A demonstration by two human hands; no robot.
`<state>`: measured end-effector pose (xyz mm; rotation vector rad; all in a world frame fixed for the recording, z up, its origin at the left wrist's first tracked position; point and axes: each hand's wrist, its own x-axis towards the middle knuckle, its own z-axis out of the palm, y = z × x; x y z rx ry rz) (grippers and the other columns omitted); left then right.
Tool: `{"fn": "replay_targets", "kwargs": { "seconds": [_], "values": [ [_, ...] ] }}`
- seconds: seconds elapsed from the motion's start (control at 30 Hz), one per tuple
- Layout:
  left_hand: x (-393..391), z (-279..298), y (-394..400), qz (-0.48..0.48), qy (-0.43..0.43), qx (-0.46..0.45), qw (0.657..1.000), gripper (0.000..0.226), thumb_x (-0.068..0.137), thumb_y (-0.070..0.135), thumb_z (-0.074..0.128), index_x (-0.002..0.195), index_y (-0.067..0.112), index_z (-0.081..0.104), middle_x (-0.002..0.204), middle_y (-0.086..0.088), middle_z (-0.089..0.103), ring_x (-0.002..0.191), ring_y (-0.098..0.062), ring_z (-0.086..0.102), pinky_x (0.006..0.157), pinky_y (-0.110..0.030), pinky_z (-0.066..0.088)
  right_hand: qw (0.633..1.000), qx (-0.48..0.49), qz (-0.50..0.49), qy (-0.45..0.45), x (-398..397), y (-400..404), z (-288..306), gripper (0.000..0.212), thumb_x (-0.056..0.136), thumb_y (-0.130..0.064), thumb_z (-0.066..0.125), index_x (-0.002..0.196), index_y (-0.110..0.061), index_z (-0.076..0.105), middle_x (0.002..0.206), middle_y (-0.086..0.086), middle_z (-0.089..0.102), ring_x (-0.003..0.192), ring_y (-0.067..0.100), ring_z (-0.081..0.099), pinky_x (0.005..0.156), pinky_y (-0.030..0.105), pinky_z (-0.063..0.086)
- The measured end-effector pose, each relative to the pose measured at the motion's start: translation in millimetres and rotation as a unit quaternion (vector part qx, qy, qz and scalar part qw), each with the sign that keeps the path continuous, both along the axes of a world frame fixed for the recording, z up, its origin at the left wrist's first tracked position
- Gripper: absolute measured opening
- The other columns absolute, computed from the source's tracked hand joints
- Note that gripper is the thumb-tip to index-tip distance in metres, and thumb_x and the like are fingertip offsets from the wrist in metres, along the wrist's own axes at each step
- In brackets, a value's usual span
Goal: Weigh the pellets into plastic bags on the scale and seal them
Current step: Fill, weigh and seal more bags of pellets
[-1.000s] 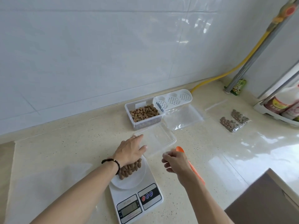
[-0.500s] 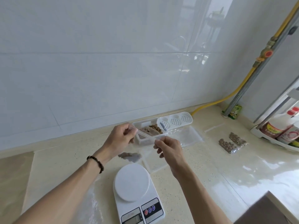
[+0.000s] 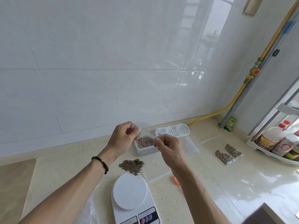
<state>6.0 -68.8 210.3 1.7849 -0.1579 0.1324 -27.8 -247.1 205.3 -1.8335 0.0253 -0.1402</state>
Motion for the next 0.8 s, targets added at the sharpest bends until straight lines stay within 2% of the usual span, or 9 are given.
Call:
{"fn": "replay_targets", "kwargs": {
  "seconds": [0.07, 0.17, 0.27, 0.33, 0.47, 0.53, 0.63, 0.7, 0.8],
  "values": [
    [0.1, 3.3, -2.4, -0.029, 0.006, -0.015, 0.999, 0.019, 0.092, 0.012, 0.062, 0.074, 0.006, 0.064, 0.063, -0.002, 0.062, 0.062, -0.012, 0.057, 0.068, -0.032, 0.050, 1.000, -0.007, -0.022, -0.007, -1.4, -5.8, 2.2, 0.020, 0.091, -0.017, 0.066, 0.072, -0.009, 0.070, 0.077, 0.014, 0.068, 0.065, 0.011, 0.053, 0.062, 0.029, 0.044],
    [2.1, 5.6, -4.6, -0.050, -0.002, -0.014, 0.999, 0.017, 0.091, 0.012, 0.065, 0.074, 0.008, 0.065, 0.061, -0.001, 0.062, 0.060, -0.011, 0.056, 0.067, -0.031, 0.050, 1.000, 0.011, -0.012, 0.005, -4.7, -13.1, 6.0, 0.016, 0.087, -0.018, 0.071, 0.072, -0.014, 0.072, 0.076, 0.014, 0.070, 0.065, 0.012, 0.055, 0.063, 0.031, 0.045],
    [1.2, 9.6, -12.0, -0.075, -0.029, 0.008, 0.997, 0.019, 0.089, 0.010, 0.066, 0.070, 0.012, 0.065, 0.063, -0.001, 0.062, 0.062, -0.014, 0.056, 0.067, -0.036, 0.050, 1.000, 0.024, 0.020, -0.002, -7.8, -12.5, 16.2, 0.004, 0.084, -0.018, 0.076, 0.082, -0.015, 0.075, 0.072, -0.002, 0.071, 0.064, 0.004, 0.061, 0.062, 0.020, 0.048],
    [-1.5, 13.7, -20.2, -0.102, -0.041, 0.016, 0.994, 0.020, 0.089, 0.008, 0.066, 0.070, 0.014, 0.066, 0.064, -0.001, 0.063, 0.063, -0.013, 0.056, 0.066, -0.034, 0.050, 0.999, -0.006, 0.021, -0.023, -5.7, -10.5, 23.3, 0.005, 0.085, -0.016, 0.075, 0.081, -0.013, 0.075, 0.066, -0.007, 0.070, 0.060, -0.001, 0.060, 0.060, 0.018, 0.048],
    [-2.0, 18.6, -28.4, -0.132, -0.025, -0.014, 0.991, 0.015, 0.089, 0.006, 0.067, 0.074, 0.006, 0.068, 0.064, -0.002, 0.065, 0.062, -0.014, 0.058, 0.064, -0.028, 0.050, 0.993, -0.119, -0.022, -0.013, 2.4, -13.4, 32.4, 0.014, 0.088, -0.019, 0.071, 0.075, -0.017, 0.074, 0.068, -0.005, 0.071, 0.063, 0.004, 0.063, 0.061, 0.025, 0.050],
    [-1.6, 18.7, -29.2, -0.134, -0.019, -0.023, 0.991, 0.014, 0.089, 0.006, 0.066, 0.075, 0.002, 0.067, 0.064, -0.004, 0.065, 0.061, -0.014, 0.057, 0.063, -0.027, 0.050, 0.990, -0.136, -0.030, -0.014, 3.2, -14.3, 34.7, 0.016, 0.088, -0.020, 0.072, 0.072, -0.020, 0.072, 0.066, -0.007, 0.069, 0.060, 0.001, 0.060, 0.057, 0.020, 0.048],
    [0.2, 18.2, -28.9, -0.120, -0.021, -0.031, 0.992, 0.015, 0.090, 0.007, 0.065, 0.075, 0.005, 0.066, 0.064, -0.004, 0.063, 0.061, -0.015, 0.056, 0.062, -0.028, 0.050, 0.998, -0.058, -0.013, -0.020, 1.7, -15.9, 35.7, 0.014, 0.086, -0.016, 0.074, 0.072, -0.014, 0.074, 0.058, -0.009, 0.067, 0.053, -0.004, 0.057, 0.053, 0.012, 0.042],
    [3.6, 17.7, -25.8, -0.096, -0.019, -0.042, 0.994, 0.015, 0.091, 0.009, 0.064, 0.076, 0.007, 0.064, 0.063, -0.002, 0.063, 0.063, -0.016, 0.057, 0.064, -0.031, 0.051, 1.000, 0.016, 0.004, -0.003, 0.5, -21.3, 33.3, 0.016, 0.089, -0.015, 0.071, 0.076, -0.006, 0.074, 0.059, -0.007, 0.066, 0.055, 0.002, 0.056, 0.058, 0.018, 0.045],
    [8.1, 18.1, -18.4, -0.104, 0.005, -0.045, 0.994, 0.014, 0.093, 0.010, 0.062, 0.081, 0.004, 0.063, 0.066, -0.002, 0.064, 0.066, -0.015, 0.060, 0.067, -0.029, 0.054, 1.000, 0.018, 0.004, 0.008, 2.4, -28.8, 27.3, 0.019, 0.093, -0.015, 0.066, 0.077, -0.012, 0.075, 0.064, -0.003, 0.066, 0.061, 0.010, 0.055, 0.064, 0.029, 0.047]
  ]
}}
